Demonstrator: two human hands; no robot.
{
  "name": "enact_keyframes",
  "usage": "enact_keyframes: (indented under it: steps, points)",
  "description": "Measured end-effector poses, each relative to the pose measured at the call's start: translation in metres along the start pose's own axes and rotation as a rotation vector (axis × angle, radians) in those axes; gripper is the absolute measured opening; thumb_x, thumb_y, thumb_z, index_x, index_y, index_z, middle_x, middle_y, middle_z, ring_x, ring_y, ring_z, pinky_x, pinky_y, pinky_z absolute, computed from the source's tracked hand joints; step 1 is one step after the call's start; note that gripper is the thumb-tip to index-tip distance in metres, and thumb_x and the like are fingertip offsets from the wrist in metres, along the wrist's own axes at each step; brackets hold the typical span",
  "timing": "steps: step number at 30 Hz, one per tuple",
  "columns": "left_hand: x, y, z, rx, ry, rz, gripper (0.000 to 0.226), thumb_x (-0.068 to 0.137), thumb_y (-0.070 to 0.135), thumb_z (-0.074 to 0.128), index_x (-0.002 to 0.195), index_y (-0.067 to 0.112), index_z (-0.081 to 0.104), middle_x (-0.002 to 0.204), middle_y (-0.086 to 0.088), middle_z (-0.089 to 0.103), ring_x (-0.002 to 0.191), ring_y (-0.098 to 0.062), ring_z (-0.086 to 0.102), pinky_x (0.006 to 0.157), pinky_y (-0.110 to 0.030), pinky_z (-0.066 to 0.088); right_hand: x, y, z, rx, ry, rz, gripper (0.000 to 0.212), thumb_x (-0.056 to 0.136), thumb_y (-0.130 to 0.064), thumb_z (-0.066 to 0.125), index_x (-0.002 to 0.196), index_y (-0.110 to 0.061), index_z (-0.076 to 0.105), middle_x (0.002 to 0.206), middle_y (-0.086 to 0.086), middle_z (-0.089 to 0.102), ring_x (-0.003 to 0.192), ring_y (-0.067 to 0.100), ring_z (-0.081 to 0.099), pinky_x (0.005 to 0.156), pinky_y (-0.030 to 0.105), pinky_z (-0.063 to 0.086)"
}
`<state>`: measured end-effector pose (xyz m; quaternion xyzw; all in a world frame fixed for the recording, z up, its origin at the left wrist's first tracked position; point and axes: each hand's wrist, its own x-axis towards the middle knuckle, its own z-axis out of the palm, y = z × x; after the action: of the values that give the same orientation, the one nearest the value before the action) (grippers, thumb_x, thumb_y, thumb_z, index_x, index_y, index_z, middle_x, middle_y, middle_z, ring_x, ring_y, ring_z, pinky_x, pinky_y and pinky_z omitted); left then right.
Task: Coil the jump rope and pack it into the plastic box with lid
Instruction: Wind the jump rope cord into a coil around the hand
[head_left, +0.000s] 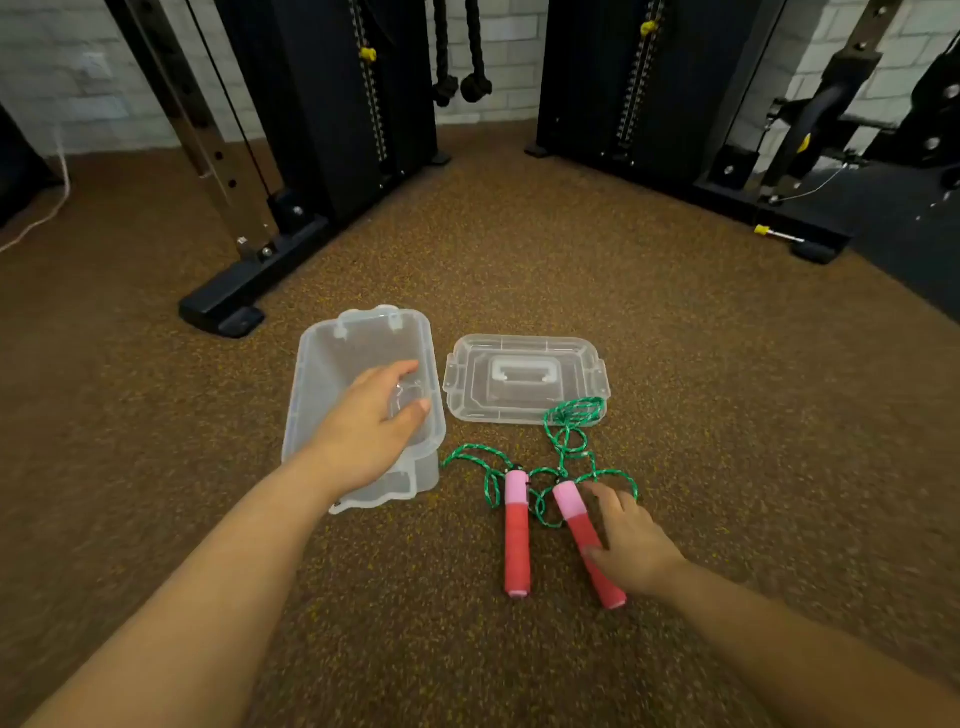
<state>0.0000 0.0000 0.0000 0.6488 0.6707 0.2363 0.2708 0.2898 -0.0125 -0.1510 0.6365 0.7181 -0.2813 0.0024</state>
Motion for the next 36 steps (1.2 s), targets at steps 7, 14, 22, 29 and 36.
enact_keyframes:
  steps: [7,14,22,29,36]
  points:
    - [0.009,-0.003,0.018,0.030,-0.028,0.003,0.048,0.095,0.029,0.050,0.141,0.020,0.039,0.144,-0.005,0.042,0.130,-0.017,0.040,0.102,-0.025,0.029,0.008,0.000,0.016,0.023,-0.067,0.076,0.087,0.077,-0.027,0.068,0.147,-0.022,0.017,0.140,0.014,0.040,0.129,0.035,0.041,0.106,0.044,0.037]
    - [0.013,-0.006,0.031,-0.033,-0.085,-0.012,0.047,0.096,0.032,0.048,0.141,0.026,0.039,0.146,-0.003,0.040,0.131,-0.020,0.041,0.097,-0.024,0.029,0.010,0.005,0.024,0.018,-0.085,0.102,0.086,0.080,-0.020,0.068,0.148,-0.022,0.014,0.144,0.013,0.036,0.132,0.034,0.038,0.108,0.045,0.035]
    - [0.012,-0.002,0.035,-0.406,-0.217,-0.205,0.037,0.098,0.038,0.042,0.132,0.027,0.049,0.133,0.006,0.052,0.123,-0.011,0.047,0.104,-0.030,0.033,0.014,-0.002,0.029,0.275,-0.161,0.365,0.077,0.075,-0.010,0.063,0.142,-0.016,0.025,0.123,0.016,0.057,0.103,0.033,0.060,0.077,0.038,0.053]
    - [0.005,-0.017,0.040,-0.684,-0.512,-0.489,0.062,0.097,0.054,0.024,0.126,0.009,0.056,0.132,-0.014,0.058,0.122,-0.027,0.054,0.111,-0.043,0.035,-0.002,-0.059,-0.016,1.376,-0.235,0.391,0.013,0.082,-0.002,0.045,0.094,-0.003,0.049,0.062,0.010,0.056,0.046,0.017,0.052,0.045,0.024,0.046]
    - [-0.003,-0.013,0.046,-0.957,-0.600,-0.598,0.086,0.090,0.066,0.014,0.130,0.001,0.053,0.135,-0.019,0.056,0.126,-0.030,0.052,0.111,-0.043,0.034,-0.044,-0.114,-0.037,1.247,-0.142,-0.090,0.010,0.097,-0.026,0.050,0.098,-0.017,0.053,0.075,0.003,0.059,0.050,0.012,0.054,0.049,0.025,0.047]
